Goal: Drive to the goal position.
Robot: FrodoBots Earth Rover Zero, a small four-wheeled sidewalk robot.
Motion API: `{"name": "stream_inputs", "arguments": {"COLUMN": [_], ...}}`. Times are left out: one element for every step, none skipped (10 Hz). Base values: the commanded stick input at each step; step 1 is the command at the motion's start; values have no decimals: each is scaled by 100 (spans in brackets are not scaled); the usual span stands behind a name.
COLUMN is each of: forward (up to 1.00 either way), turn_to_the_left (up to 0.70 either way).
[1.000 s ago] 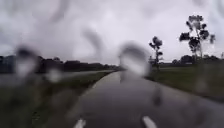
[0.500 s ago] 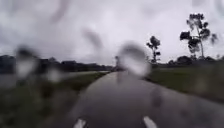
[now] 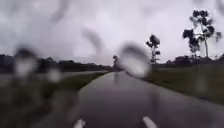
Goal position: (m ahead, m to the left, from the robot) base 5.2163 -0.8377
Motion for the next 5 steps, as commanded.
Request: {"name": "stream_inputs", "arguments": {"forward": [85, 85, 85, 85, 85], "turn_to_the_left": [0, 0, 0, 0, 0]}}
